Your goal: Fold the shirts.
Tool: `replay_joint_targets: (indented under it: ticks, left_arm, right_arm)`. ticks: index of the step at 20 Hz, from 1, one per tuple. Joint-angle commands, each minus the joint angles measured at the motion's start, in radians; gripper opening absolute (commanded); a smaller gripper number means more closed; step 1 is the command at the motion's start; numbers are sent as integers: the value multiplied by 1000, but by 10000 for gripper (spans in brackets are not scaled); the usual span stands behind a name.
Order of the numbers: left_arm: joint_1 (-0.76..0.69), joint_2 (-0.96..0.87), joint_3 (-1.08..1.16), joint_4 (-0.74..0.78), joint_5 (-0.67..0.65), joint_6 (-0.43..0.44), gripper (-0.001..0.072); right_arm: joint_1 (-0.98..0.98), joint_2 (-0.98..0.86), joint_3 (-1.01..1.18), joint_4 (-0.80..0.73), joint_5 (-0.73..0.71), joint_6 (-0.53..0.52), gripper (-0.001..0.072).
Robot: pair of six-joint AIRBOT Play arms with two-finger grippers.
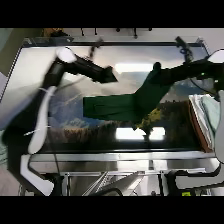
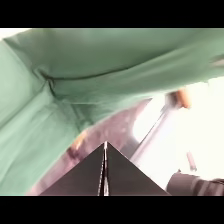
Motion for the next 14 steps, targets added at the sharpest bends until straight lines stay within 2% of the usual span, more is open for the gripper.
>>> replay_joint_targets:
  ticks: [1,3,4,5,6,7,8,9,10,12,14]
  left_arm:
    - [240,313,-92,-45,-98,37,14]
    - [349,449,-136,-45,-83,68,15]
    - [394,511,-167,-44,-72,97,15]
    - [427,559,-202,-45,-68,126,15]
    - [454,603,-248,-43,-71,149,15]
    - [473,645,-306,-44,-71,170,15]
    - [488,679,-366,-44,-66,174,15]
    - [501,710,-426,-45,-57,187,15]
    - [515,733,-476,-44,-51,204,15]
    - [560,767,-555,-46,-50,224,15]
    - [603,790,-607,-47,-40,226,15]
  right_arm:
    - [255,-74,2,-6,-206,12,23]
    - [424,-161,2,22,-371,11,23]
    - [523,-225,2,84,-480,-8,24]
    - [605,-284,2,143,-594,-64,24]
    - [690,-349,2,227,-742,-173,35]
    - [757,-405,2,321,-880,-302,160]
    - [809,-447,2,429,-976,-412,419]
    - [840,-477,4,533,-1015,-504,614]
    - [847,-486,5,577,-985,-550,618]
    - [817,-458,5,571,-863,-551,606]
    - [744,-404,5,504,-707,-534,299]
